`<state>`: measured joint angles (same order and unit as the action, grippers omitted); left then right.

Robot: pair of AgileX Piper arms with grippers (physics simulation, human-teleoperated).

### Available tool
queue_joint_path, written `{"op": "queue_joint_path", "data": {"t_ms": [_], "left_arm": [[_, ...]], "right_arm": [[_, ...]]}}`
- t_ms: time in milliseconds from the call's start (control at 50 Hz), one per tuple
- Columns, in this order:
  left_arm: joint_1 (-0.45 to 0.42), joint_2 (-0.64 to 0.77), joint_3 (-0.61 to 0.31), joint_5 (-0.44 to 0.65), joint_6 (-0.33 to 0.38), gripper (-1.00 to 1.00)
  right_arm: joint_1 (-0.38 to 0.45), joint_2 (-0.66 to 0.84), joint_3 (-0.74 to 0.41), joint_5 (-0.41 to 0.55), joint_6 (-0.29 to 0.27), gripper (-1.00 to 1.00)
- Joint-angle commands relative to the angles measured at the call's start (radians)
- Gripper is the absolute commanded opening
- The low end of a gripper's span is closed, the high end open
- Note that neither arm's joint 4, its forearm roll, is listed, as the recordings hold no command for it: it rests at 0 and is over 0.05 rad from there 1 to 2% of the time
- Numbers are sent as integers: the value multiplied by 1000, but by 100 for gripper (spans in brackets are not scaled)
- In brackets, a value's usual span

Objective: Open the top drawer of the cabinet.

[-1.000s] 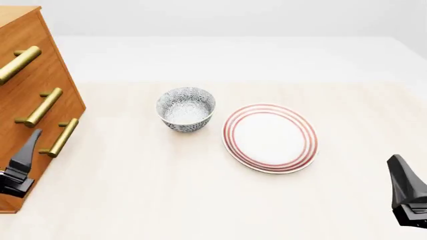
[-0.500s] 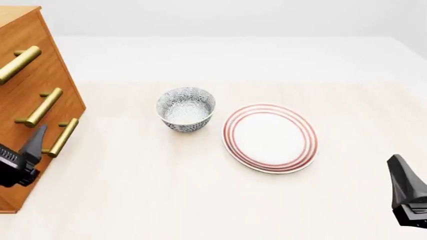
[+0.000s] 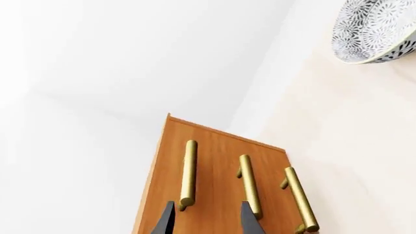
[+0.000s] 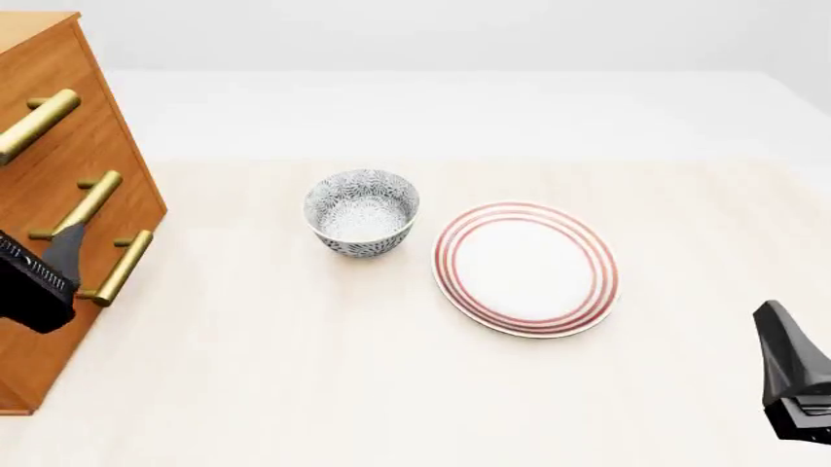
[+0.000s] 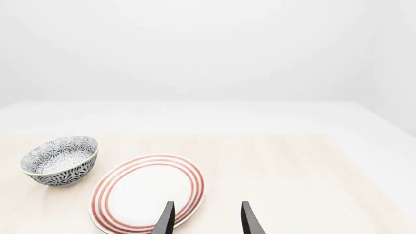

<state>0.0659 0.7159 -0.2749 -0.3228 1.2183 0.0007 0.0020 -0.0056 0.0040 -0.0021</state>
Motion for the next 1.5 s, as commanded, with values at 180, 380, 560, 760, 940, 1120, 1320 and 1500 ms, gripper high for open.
{"op": "queue_joint_path", "data": {"t_ms": [180, 380, 560, 760, 940, 1120, 1320, 1500], "left_arm": [[46, 197, -33, -155, 117, 100], [60, 242, -82, -162, 130, 100], [79, 258, -100, -164, 145, 100], [105, 285, -106, -178, 157, 100], [132, 328, -119, -205, 166, 100], [161, 357, -119, -238, 183, 100], [175, 354, -148, -219, 172, 100], [195, 358, -165, -224, 177, 100]], "right_arm": [[0, 0, 1, -1, 0, 100], [0, 0, 1, -1, 1, 100], [0, 0, 1, -1, 0, 100], [0, 0, 1, -1, 0, 100], [-1, 0, 1, -1, 0, 100], [0, 0, 1, -1, 0, 100], [0, 0, 1, -1, 0, 100], [0, 0, 1, -1, 0, 100]]}}
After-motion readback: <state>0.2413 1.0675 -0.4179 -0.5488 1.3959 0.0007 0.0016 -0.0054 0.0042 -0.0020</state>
